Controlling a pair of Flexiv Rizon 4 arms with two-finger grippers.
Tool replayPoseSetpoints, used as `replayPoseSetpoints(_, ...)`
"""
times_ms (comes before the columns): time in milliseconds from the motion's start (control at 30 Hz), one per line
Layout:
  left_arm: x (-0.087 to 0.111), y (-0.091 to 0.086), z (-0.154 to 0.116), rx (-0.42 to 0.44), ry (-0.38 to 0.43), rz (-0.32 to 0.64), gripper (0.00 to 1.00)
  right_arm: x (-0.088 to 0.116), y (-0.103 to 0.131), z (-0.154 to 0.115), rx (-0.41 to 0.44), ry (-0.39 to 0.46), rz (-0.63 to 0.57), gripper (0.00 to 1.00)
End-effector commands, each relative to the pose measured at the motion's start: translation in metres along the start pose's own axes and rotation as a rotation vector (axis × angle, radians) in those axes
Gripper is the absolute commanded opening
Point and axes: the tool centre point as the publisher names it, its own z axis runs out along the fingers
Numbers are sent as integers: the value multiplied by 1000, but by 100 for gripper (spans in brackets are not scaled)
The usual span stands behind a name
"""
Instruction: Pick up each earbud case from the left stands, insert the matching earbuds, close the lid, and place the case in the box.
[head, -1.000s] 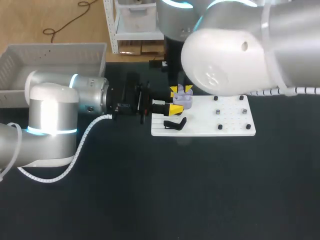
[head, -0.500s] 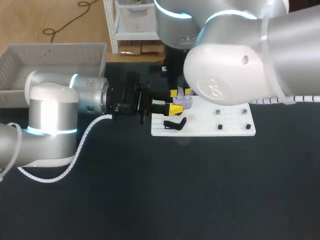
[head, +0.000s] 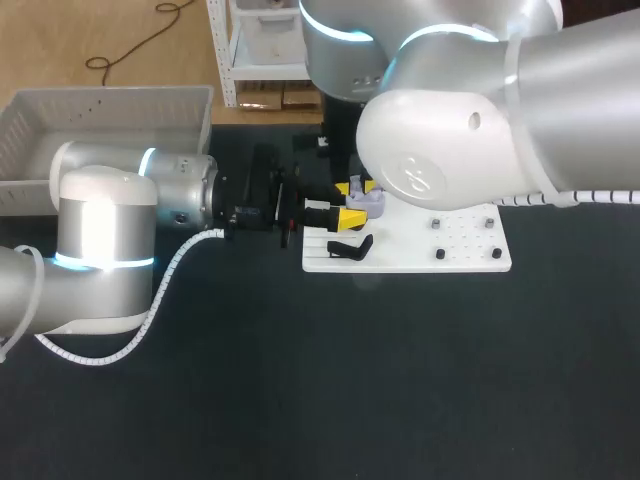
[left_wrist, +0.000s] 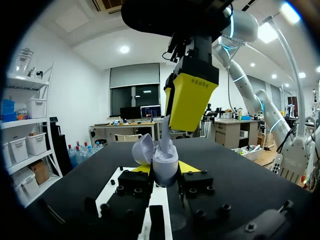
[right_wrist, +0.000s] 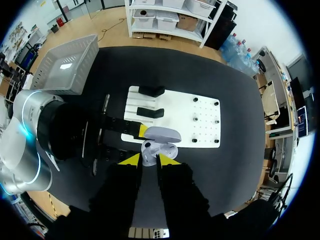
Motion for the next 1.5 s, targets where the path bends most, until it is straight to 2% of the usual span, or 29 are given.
replayPoseSetpoints(33, 0, -1, 0, -6, -1, 3, 0, 1, 1, 1, -5, 7, 1, 0)
replayPoseSetpoints(600, 0, -1, 0, -6, -1, 3, 0, 2, -1, 5, -6, 22, 13, 0)
replayPoseSetpoints(1500, 0, -1, 0, -6, -1, 3, 0, -10, -3, 13, -25, 62, 9, 0)
